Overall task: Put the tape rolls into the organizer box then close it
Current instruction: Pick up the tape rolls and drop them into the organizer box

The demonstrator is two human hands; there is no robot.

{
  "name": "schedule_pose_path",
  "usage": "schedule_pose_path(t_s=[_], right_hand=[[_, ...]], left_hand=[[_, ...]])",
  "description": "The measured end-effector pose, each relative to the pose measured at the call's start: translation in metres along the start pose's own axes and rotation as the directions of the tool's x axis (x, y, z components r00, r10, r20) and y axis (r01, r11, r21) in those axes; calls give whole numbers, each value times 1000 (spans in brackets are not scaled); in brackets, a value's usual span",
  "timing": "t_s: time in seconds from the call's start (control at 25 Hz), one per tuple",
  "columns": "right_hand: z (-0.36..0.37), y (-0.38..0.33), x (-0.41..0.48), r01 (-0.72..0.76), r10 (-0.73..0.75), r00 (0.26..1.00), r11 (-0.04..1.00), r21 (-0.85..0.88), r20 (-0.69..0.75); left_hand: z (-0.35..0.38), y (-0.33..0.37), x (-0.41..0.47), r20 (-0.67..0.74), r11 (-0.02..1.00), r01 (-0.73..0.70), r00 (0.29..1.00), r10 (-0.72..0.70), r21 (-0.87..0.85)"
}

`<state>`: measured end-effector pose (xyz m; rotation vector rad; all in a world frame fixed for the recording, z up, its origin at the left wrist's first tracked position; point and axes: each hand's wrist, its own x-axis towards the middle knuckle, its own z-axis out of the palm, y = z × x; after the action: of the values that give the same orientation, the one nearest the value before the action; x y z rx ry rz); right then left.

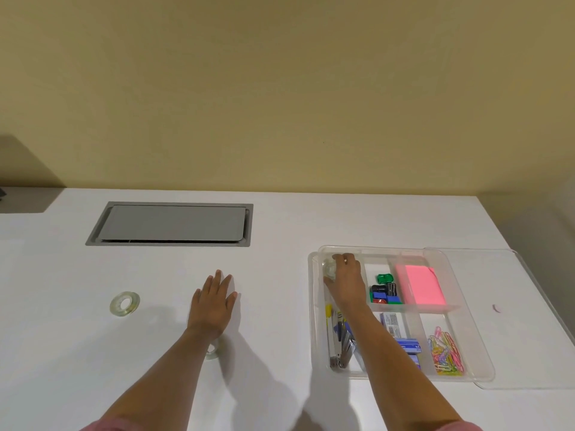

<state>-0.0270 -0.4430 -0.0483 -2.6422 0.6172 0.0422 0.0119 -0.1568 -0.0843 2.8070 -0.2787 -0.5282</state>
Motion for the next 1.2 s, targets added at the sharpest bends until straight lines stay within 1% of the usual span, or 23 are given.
schedule_pose_path(t_s=[0.16,0.36,0.48,0.6,0.68,0.84,1.0,1.08,1.2], right_hand=[[0,1,-3,-21,21,1000,999,30,9],[-2,-5,2,-49,48,999,999,21,23],[-2,-5,-3,-85,85,996,994,67,7],[-3,-6,-17,-120,135,984,984,129,-112],[-4,-10,-27,-103,136,966,982,158,-218],[-3,-29,-50,-10,58,945,989,147,-323],[2,-58,-75,70,-43,932,996,62,-360],[8,-74,-89,107,-83,933,993,51,-350],[24,-96,-111,158,-140,954,986,49,-266]], left_hand=[[0,0,0,0,1000,1,1000,-1,-3],[-1,-1,-2,2,1000,-8,1000,8,2],[-3,-5,-6,-2,1000,-13,1000,13,8],[-6,-9,-13,-8,999,-30,1000,30,19],[-9,-11,-18,6,999,-38,999,38,20],[-14,-23,-36,35,999,-45,998,44,28],[-16,-43,-62,45,999,-51,998,50,8],[-15,-56,-75,47,998,-57,997,57,-3],[-14,-76,-92,45,998,-60,997,60,-21]])
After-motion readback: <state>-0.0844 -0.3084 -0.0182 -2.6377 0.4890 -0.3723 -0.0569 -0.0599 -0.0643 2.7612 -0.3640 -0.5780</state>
